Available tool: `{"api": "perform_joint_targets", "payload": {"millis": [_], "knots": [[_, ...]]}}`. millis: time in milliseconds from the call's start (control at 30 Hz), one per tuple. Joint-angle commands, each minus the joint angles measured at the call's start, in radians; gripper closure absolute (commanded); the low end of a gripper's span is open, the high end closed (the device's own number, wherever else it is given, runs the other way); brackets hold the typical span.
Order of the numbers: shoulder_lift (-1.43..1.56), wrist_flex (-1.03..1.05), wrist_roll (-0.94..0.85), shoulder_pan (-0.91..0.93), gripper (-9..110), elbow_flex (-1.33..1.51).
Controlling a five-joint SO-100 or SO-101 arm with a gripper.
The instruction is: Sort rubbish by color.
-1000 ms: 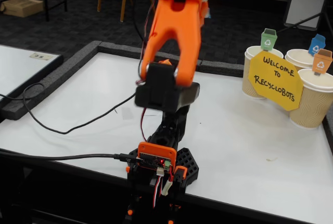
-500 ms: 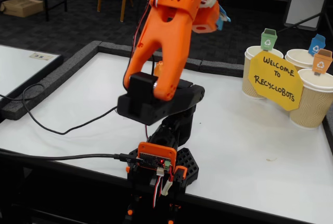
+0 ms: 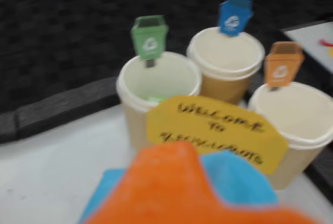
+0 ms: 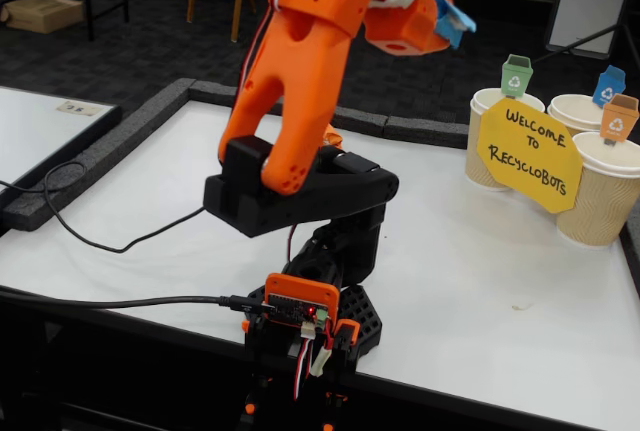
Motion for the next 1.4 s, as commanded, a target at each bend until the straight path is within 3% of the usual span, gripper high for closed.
{"api": "perform_joint_targets", "payload": {"millis": [0,400,733,1367], "knots": [[0.000,-0.002,-0.020,0.080,101,-0.103],[-0.043,-0.034,-0.020,0.133,101,-0.107],[-0.420,-0.272,-0.020,0.158,101,-0.160],[-1.388,-0.362,-0.021,0.170,101,-0.936]]}}
